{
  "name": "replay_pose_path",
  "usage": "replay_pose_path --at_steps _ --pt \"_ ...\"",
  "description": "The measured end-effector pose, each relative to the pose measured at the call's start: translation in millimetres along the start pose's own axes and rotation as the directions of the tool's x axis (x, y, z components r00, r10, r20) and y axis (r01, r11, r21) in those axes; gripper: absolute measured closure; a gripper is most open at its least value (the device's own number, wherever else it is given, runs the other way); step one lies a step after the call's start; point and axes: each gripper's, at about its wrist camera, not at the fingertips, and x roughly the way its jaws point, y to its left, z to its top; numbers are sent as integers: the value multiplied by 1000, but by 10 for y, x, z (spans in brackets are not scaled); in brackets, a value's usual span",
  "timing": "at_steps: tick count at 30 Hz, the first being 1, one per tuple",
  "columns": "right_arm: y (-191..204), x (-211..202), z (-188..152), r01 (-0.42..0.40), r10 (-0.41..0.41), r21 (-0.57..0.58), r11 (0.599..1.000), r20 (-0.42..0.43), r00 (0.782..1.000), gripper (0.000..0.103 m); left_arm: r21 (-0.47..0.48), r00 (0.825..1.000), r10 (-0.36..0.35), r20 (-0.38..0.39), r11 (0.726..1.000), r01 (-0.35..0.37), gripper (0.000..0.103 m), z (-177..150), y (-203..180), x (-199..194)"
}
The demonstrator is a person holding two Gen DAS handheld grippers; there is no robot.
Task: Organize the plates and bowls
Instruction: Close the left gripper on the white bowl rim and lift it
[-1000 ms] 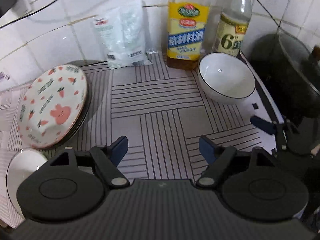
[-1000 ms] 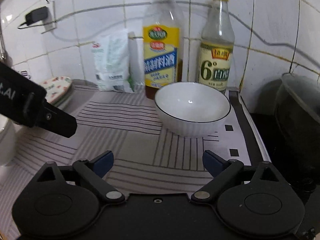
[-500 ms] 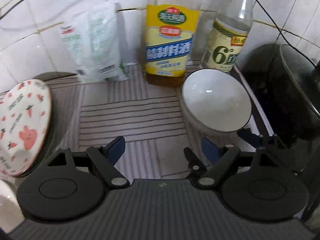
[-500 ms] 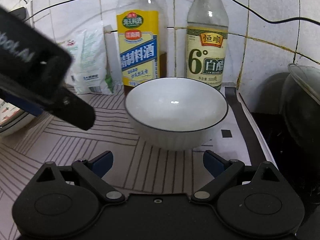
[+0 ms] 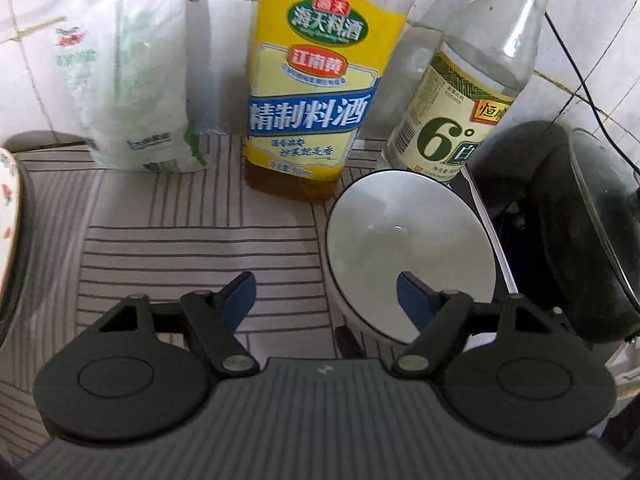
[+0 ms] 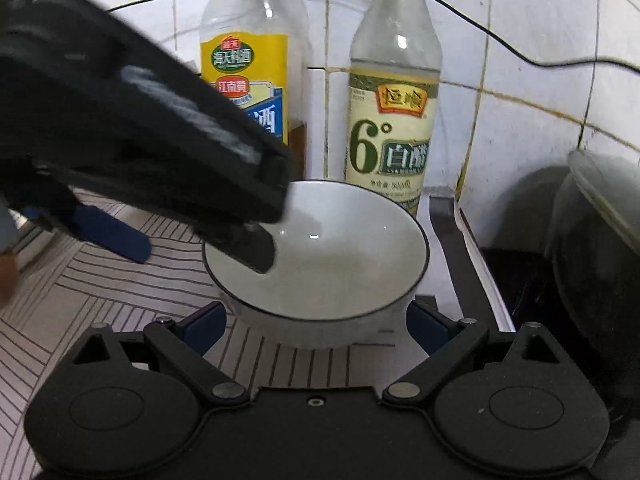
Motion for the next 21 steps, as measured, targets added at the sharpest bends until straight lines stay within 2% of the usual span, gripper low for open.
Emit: replay_pose_path --at_steps 1,2,3,5,13,21 --pt "22 1 3 8 -8 -15 1000 3 1000 3 4 1000 -8 -11 1000 8 44 7 -6 34" --pt "32 0 4 18 -18 -24 1000 6 1000 3 7 999 -22 -33 1000 23 64 10 -6 81" --pt "30 13 3 21 -21 -28 999 7 1000 3 -7 997 -46 -60 999 46 76 15 14 123" --pt "8 47 5 12 -12 -24 1000 7 1000 2 -43 994 -96 -56 995 93 79 -1 64 148" --pt "41 87 -35 24 -24 8 1000 30 999 2 -33 988 -149 -37 988 148 82 -42 136 147" --pt "126 -58 -48 -19 19 0 1000 35 999 2 2 990 -128 -56 992 128 82 -93 182 13"
